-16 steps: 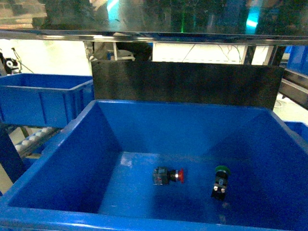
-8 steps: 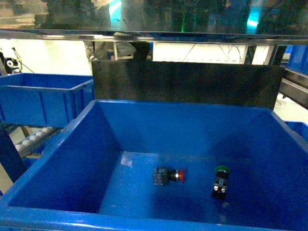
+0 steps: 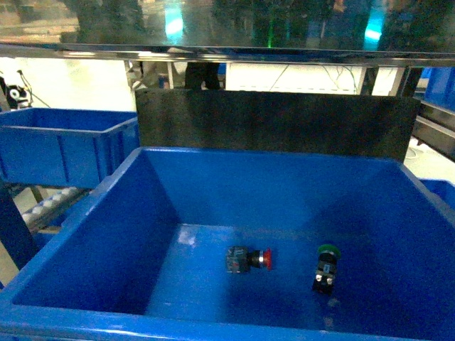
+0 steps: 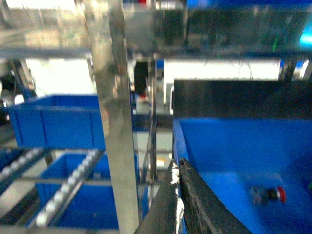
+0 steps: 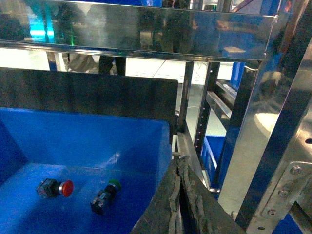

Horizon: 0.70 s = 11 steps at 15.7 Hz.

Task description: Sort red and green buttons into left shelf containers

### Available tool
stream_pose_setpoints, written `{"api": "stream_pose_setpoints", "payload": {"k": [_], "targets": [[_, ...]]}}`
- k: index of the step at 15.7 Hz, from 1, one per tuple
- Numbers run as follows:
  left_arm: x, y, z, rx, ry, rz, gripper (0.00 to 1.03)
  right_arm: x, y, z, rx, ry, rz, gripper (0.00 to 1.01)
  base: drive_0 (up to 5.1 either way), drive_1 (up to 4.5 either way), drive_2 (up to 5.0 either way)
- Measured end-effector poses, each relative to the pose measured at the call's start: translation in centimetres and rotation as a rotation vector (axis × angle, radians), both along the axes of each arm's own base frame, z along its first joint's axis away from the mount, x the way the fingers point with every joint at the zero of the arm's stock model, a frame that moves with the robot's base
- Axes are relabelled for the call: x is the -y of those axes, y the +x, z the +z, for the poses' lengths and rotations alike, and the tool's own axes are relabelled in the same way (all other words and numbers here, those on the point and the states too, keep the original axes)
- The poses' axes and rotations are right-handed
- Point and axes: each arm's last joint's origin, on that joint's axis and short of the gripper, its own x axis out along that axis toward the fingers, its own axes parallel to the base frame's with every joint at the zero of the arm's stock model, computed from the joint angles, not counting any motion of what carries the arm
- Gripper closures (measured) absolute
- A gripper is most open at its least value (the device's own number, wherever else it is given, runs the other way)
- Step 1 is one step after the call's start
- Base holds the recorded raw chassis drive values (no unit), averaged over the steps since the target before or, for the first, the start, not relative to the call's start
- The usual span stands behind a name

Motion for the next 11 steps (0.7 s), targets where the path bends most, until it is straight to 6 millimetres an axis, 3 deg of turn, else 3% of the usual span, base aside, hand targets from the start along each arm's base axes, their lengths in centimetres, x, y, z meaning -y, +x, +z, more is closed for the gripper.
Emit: {"api": "stream_pose_setpoints", "payload": {"k": [5,6,11], "targets": [[0.00,-0.07,0.15,0.018,0.000,0.000,1.01,0.00,0.00,0.00,0.000,0.000,0.000,0.98,0.0,0.00,0.0],[0.00,-0.07,0.14,0.016,0.000,0.001,0.96,0.00,0.00,0.00,0.000,0.000,0.000,0.86,0.0,0.00,0.0],[0.00,-0.07,0.15,0.018,0.000,0.000,0.35,0.00,0.00,0.00,0.000,0.000,0.000,0.24,0.0,0.00,0.0]]}}
